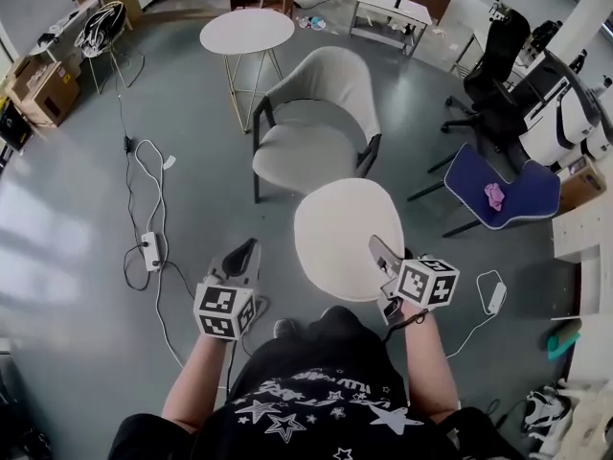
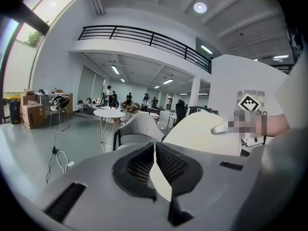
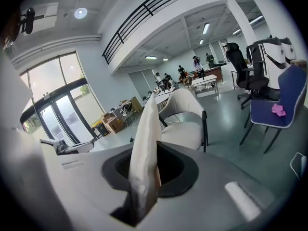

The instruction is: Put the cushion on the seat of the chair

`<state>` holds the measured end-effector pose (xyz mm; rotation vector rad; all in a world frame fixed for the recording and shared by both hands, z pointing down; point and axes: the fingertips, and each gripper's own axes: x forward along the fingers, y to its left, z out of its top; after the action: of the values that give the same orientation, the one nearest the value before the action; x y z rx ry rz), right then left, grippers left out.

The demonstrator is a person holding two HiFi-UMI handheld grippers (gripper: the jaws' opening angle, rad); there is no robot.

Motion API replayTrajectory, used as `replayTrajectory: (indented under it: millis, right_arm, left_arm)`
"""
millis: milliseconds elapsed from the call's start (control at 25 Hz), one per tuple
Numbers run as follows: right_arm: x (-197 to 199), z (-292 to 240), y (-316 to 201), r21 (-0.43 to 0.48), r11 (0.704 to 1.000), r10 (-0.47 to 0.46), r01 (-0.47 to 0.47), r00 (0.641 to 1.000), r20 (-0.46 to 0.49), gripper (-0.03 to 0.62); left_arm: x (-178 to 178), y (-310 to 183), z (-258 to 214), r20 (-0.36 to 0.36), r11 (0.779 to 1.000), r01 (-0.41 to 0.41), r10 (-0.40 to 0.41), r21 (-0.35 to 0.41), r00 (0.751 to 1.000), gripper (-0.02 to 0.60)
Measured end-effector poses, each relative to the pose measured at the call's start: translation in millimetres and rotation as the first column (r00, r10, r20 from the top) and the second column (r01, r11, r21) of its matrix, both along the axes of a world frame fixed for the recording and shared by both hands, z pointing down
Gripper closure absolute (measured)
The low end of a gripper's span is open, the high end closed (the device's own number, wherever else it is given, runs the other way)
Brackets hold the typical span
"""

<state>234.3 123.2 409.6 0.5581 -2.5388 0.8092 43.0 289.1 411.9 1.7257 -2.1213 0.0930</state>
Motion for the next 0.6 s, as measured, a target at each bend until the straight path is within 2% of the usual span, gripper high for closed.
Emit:
replayTrajectory:
  millis: [240,440,600]
  right_arm:
    - [-24,19,-36,-0.035,0.999,-0.013,0.013,1.000,-0.013,0.534]
    - [-80,29,-76,-0.075,0.996,-0.037,0.039,0.999,0.039,0.534]
    - [-123,27,-119,-0.113,0.990,-0.074,0.082,0.995,0.070,0.534]
  left_arm:
    - [-8,-27,14,0.009,1.000,-0.003,0.003,-0.023,1.000,0.561]
    - [-38,-46,23,0.026,0.997,0.033,-0.031,-0.074,0.999,0.561]
    - [-67,-83,21,0.053,0.992,0.052,-0.046,-0.116,0.998,0.561]
